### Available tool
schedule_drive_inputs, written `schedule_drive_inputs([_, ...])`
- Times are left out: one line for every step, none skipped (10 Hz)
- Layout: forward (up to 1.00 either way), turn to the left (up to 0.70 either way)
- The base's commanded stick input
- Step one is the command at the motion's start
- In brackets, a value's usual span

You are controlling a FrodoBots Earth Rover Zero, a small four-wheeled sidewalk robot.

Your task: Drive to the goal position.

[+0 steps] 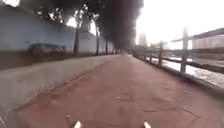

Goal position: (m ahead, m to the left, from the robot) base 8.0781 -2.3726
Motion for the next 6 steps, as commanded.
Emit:
schedule_drive_inputs([0.7,0.0])
schedule_drive_inputs([0.7,0.0])
schedule_drive_inputs([0.7,0.0])
schedule_drive_inputs([0.7,0.0])
schedule_drive_inputs([0.7,0.0])
schedule_drive_inputs([0.7,0.0])
